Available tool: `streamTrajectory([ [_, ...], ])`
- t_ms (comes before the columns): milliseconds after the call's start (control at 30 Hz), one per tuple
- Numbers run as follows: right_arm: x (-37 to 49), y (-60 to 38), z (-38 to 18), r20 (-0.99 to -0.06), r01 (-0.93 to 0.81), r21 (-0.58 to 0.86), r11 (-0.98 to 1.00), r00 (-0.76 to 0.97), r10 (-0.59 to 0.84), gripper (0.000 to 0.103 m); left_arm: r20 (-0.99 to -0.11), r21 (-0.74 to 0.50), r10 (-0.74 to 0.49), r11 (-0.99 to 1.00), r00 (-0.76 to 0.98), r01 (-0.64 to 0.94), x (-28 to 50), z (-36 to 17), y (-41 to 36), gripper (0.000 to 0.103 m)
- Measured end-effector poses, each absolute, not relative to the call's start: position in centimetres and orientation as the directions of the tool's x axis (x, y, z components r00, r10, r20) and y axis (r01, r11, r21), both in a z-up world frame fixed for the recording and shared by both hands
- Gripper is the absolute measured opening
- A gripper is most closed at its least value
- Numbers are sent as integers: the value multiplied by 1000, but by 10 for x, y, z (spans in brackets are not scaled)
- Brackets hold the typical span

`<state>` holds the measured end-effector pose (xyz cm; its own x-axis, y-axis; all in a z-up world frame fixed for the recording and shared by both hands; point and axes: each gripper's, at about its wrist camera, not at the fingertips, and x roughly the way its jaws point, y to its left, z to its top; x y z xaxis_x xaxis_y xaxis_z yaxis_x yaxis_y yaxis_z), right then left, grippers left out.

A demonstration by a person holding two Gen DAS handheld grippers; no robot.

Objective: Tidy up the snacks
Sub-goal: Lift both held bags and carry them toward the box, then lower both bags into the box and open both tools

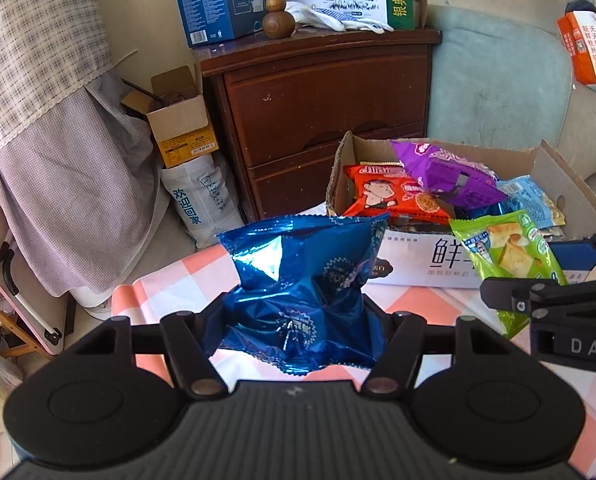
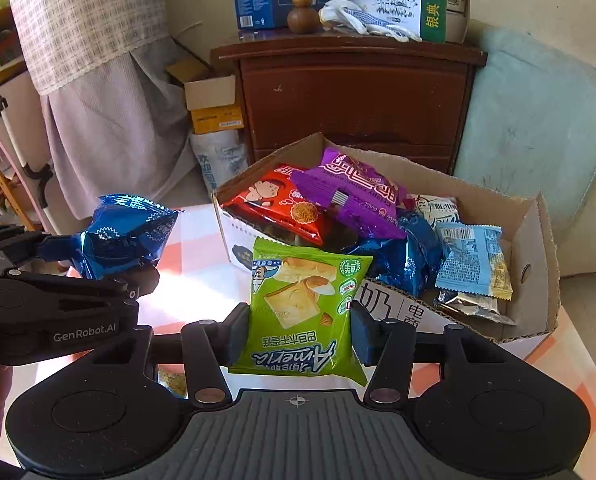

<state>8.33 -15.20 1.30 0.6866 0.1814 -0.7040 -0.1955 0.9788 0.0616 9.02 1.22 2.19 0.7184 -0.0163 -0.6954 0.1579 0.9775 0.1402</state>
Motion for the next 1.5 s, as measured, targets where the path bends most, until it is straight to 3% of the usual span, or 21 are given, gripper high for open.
streamTrajectory([
  [500,86,-189,50,-617,-135,62,989,774,144,51,-647,84,-76,982,759,170,100,52,-8,65],
  [900,92,-240,76,-545,17,131,991,837,58,51,-616,23,-156,976,772,216,122,63,-48,65],
  [1500,122,-267,51,-611,160,243,957,791,23,51,-622,-51,-248,959,742,278,174,45,-104,65],
])
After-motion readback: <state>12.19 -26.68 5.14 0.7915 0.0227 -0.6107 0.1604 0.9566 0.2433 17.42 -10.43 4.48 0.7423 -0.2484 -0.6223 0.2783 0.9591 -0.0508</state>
